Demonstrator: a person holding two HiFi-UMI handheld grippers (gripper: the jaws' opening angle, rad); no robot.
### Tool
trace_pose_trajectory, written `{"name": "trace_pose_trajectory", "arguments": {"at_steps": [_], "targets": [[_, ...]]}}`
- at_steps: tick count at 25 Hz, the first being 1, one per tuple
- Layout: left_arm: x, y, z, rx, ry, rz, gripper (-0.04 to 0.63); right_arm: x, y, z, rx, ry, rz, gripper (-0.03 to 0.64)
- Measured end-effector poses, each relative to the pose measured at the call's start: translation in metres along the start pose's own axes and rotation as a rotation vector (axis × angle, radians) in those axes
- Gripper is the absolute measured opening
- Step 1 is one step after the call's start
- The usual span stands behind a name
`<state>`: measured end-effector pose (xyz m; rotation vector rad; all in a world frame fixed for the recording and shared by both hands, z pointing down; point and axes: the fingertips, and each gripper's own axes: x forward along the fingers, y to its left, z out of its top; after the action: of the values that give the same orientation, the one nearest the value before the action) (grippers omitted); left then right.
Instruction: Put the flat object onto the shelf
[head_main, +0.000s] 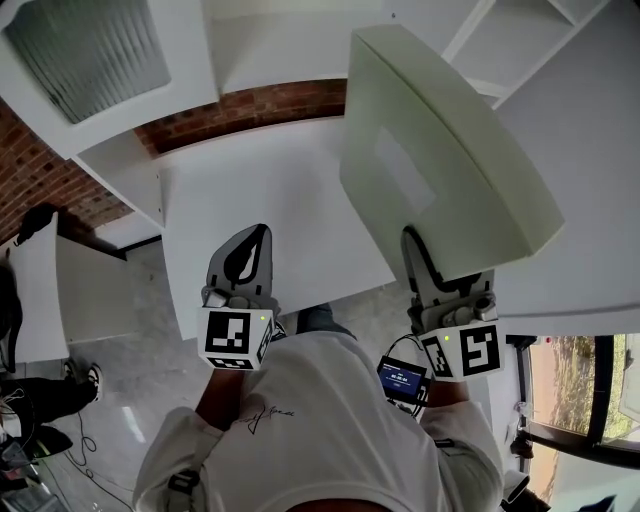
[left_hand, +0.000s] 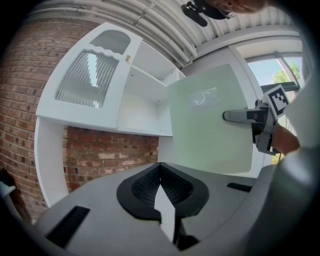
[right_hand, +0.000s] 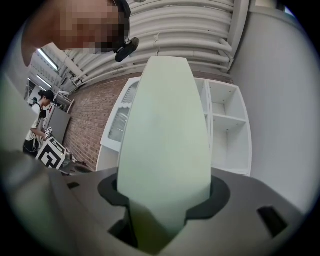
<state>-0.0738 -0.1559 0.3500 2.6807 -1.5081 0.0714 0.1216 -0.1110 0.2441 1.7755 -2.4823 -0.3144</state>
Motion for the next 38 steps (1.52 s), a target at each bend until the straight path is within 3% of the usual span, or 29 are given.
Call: {"name": "trace_pose_trajectory", "arguments": {"at_steps": [38], "targets": [[0.004,-0.006,-0.015,-0.013,0.034,0.004,0.012,0.047,-0.038,0.083,-0.412,-0.147,-0.058,0.282]]}}
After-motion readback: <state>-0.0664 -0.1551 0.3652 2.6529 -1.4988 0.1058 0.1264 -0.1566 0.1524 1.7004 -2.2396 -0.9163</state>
